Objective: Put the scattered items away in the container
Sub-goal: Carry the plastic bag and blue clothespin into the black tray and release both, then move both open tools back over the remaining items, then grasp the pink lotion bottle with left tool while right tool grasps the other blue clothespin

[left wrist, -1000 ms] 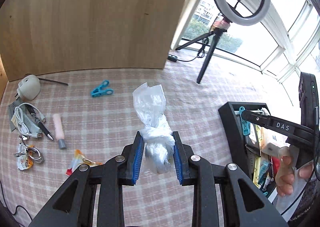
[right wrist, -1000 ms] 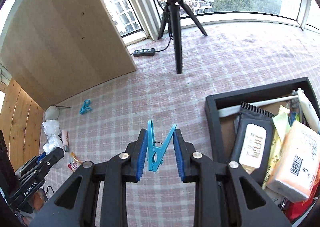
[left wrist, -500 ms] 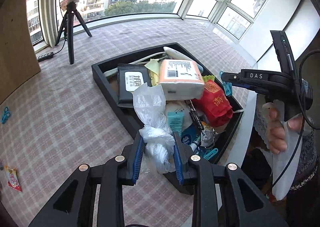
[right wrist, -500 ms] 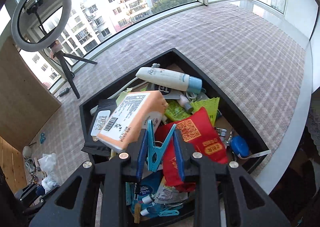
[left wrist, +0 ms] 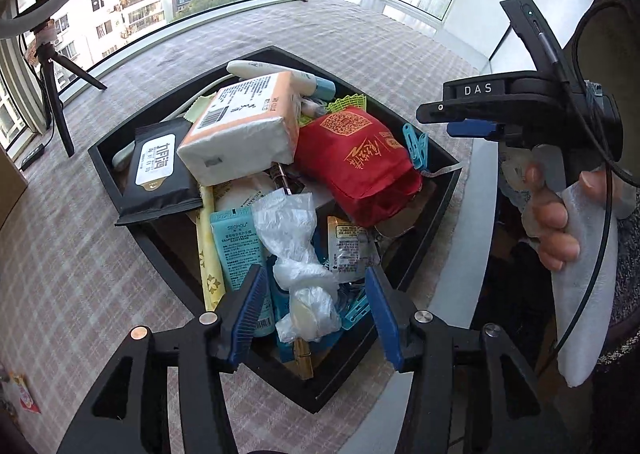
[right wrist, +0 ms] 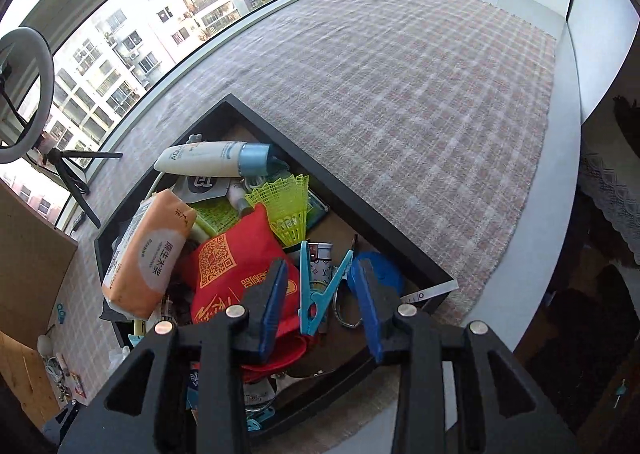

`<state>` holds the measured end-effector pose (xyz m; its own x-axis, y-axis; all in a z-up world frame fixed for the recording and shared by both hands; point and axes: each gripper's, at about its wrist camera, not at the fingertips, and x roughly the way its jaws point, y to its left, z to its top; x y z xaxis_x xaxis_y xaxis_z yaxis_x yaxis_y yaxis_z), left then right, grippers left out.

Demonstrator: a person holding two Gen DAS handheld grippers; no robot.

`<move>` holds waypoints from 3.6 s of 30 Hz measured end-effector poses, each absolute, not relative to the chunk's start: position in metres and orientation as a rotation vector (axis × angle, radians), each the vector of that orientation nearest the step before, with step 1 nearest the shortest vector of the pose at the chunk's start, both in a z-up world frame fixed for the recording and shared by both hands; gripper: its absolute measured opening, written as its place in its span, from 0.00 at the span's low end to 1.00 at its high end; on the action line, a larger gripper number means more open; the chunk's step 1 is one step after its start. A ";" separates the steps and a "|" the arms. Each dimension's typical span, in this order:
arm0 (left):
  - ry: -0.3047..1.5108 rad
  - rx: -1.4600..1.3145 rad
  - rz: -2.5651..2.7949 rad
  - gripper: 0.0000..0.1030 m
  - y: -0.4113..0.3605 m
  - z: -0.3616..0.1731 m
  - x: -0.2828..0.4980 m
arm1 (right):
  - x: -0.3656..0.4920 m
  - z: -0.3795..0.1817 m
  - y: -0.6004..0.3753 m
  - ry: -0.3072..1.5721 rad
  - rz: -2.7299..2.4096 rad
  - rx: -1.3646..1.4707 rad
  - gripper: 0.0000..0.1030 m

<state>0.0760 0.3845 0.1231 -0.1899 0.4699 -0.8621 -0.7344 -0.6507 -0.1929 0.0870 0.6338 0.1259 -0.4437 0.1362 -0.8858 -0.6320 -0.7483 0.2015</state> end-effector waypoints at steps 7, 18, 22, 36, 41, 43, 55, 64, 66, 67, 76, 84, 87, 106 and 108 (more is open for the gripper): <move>0.337 -1.220 1.987 0.50 0.371 0.132 0.073 | 0.083 0.137 0.624 0.691 2.256 -1.264 0.49; 0.240 -1.290 2.162 0.50 0.299 0.134 0.036 | 0.038 0.152 0.563 0.596 2.438 -1.333 0.49; 0.189 -1.329 2.257 0.50 0.255 0.130 0.019 | 0.012 0.152 0.530 0.546 2.512 -1.394 0.49; -0.119 -1.564 2.608 0.50 0.072 0.099 -0.040 | -0.090 0.143 0.343 0.147 2.845 -1.662 0.51; -0.195 -1.626 2.703 0.50 0.017 0.089 -0.060 | -0.120 0.131 0.268 0.004 2.927 -1.787 0.51; -0.232 -1.650 2.723 0.50 -0.001 0.084 -0.069 | -0.133 0.126 0.242 -0.022 2.953 -1.818 0.52; -0.327 -1.756 2.734 0.48 -0.056 0.041 -0.107 | -0.210 0.068 0.103 -0.233 2.975 -1.985 0.62; -0.359 -1.771 2.714 0.46 -0.066 0.022 -0.123 | -0.232 0.026 0.063 -0.429 2.957 -2.017 0.62; -0.371 -1.772 2.690 0.46 -0.065 0.018 -0.126 | -0.235 0.022 0.061 -0.438 2.949 -2.027 0.62; -0.361 -1.772 2.688 0.46 -0.064 0.016 -0.128 | -0.236 0.020 0.059 -0.445 2.950 -2.027 0.62; -0.321 -1.785 2.663 0.44 -0.057 0.003 -0.132 | -0.231 0.012 0.045 -0.583 2.972 -2.035 0.64; -0.316 -1.792 2.706 0.19 -0.063 0.001 -0.127 | -0.223 0.018 0.051 -0.574 2.967 -2.037 0.47; -0.346 -1.785 2.705 0.19 -0.065 0.003 -0.124 | -0.221 0.020 0.058 -0.527 2.952 -2.036 0.47; -0.293 -1.538 2.626 0.18 0.002 0.093 -0.084 | -0.176 0.116 0.199 -0.131 2.966 -1.834 0.47; -0.271 -1.508 2.582 0.18 0.021 0.100 -0.085 | -0.165 0.125 0.226 -0.074 2.949 -1.791 0.47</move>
<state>-0.0846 0.0207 0.0999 -0.4879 0.2096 -0.8474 -0.0292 -0.9741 -0.2241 -0.1651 0.2257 0.1252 -0.4269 -0.2381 -0.8724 0.2817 -0.9517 0.1220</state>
